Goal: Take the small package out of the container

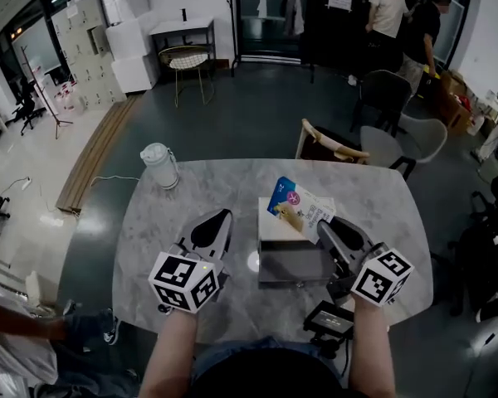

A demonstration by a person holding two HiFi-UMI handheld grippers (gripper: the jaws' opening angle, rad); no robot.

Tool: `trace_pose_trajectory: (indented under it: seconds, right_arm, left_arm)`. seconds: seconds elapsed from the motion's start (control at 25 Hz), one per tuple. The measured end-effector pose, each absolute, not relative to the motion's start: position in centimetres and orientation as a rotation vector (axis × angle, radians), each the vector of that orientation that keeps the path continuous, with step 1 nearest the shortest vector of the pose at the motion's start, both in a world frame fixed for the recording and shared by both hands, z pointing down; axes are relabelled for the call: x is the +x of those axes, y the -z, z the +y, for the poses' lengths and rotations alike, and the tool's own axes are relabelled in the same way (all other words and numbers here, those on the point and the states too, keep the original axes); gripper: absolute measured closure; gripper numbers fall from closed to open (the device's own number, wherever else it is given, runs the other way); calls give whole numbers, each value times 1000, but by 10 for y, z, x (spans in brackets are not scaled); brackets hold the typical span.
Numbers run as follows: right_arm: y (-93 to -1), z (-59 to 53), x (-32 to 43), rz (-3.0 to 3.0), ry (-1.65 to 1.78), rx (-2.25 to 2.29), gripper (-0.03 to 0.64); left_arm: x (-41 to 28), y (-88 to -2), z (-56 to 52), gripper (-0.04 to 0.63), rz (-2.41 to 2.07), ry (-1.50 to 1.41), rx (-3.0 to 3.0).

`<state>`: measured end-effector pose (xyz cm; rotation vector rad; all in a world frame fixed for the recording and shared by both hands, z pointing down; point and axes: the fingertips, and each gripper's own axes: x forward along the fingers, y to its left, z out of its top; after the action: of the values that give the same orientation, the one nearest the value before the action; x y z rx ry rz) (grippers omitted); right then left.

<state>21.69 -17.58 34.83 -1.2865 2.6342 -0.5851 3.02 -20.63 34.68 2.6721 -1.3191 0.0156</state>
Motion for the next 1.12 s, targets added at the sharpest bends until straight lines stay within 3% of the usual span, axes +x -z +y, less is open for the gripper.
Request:
trace_pose_trajectory:
  seconds: [0.2, 0.48, 1.12]
  right_arm:
    - [-321, -168, 213, 2639, 107, -1388, 523]
    - [-310, -161, 220, 2631, -187, -1631, 525]
    - [-303, -128, 317, 2436, -327, -2137, 525]
  left_arm:
    - [30, -341, -203, 584, -1339, -11, 2698]
    - [28, -323, -208, 584, -1373, 51, 2767]
    - [32, -304, -218, 584, -1417, 146, 2815]
